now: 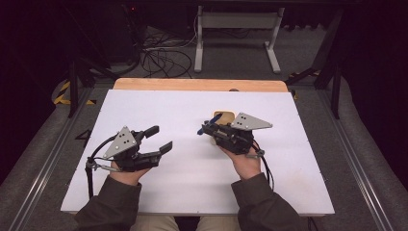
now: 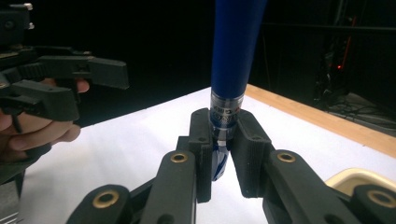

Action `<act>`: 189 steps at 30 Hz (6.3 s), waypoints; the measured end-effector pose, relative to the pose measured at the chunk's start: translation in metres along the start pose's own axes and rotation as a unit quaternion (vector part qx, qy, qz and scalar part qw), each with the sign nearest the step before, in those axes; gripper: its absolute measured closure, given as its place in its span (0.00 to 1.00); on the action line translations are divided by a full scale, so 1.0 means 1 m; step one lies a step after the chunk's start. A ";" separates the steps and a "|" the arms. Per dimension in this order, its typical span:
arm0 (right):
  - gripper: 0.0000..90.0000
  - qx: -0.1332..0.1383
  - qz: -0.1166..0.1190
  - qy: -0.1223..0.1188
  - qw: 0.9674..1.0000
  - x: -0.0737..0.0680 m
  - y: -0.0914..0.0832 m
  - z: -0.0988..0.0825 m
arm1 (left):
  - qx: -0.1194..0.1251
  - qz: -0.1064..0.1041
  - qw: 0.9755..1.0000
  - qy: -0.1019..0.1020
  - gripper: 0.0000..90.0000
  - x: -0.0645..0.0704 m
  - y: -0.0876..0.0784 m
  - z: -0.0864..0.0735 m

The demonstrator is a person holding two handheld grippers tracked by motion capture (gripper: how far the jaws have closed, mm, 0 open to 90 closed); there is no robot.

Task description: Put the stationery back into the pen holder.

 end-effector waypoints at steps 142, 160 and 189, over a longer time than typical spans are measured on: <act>0.68 -0.053 -0.147 0.002 0.988 0.075 -0.004 -0.035 | -0.057 -0.005 0.998 0.022 0.28 0.004 0.013 -0.022; 0.61 -0.038 -0.141 0.009 0.989 0.072 -0.009 -0.029 | -0.060 -0.006 0.998 0.020 0.27 0.005 0.014 -0.024; 0.42 -0.002 -0.131 0.029 0.991 0.067 -0.019 -0.016 | -0.060 -0.002 0.998 0.026 0.27 0.003 0.014 -0.023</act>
Point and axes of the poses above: each handheld gripper's, and its own axes: y roughly forward along the jaws, z roughly out of its top, x roughly to its right, the point moved 9 cm from there along y, roughly forward along the jaws, and after that the axes turned 4 degrees about y, right-handed, at the moved point
